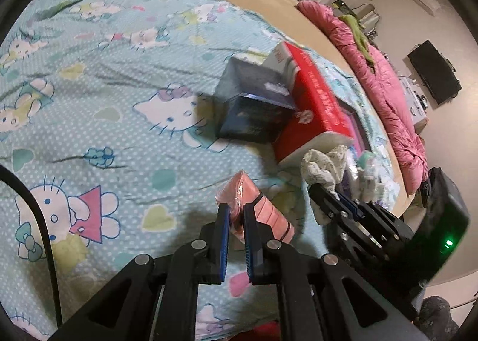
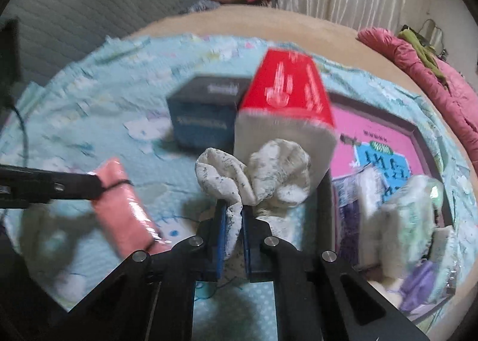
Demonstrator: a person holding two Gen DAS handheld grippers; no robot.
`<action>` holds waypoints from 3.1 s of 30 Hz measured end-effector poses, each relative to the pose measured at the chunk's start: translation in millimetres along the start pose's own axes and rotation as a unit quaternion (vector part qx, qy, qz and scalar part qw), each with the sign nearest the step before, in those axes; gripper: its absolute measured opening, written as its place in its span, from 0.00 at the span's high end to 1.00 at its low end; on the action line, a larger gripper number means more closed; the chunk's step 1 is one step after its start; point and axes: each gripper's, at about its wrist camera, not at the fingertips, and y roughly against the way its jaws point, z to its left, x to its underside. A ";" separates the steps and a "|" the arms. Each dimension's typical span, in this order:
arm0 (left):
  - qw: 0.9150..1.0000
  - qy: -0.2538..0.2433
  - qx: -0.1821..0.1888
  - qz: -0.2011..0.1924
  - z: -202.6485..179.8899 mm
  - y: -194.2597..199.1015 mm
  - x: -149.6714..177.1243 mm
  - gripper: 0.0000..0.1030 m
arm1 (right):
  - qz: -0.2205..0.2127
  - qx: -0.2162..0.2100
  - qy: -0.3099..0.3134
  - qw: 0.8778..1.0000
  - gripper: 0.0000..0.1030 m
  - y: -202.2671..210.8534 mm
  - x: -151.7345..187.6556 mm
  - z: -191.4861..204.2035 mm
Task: Organize soft objects
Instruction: 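Grasp the pink sock bundle with the left tool while the right tool grasps the white floral scrunchie, then carry the pink bundle with the left tool while the right tool carries the scrunchie over the tray, then lower the scrunchie into the tray with the right tool while the left tool releases the pink bundle there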
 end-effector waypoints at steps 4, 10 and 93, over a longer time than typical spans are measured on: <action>1.000 -0.012 0.006 -0.015 -16.2 13.3 -4.3 0.91 | -0.036 -0.012 -0.018 0.999 0.91 30.2 -8.8 -11.4; 0.999 -0.028 0.015 -0.035 -43.2 31.8 -12.4 0.91 | -0.078 -0.007 -0.044 0.996 0.91 67.4 -20.8 -29.3; 0.982 -0.187 -0.012 0.030 -261.2 -106.0 -43.3 0.91 | -0.080 -0.002 -0.267 0.960 0.69 55.6 40.7 -238.2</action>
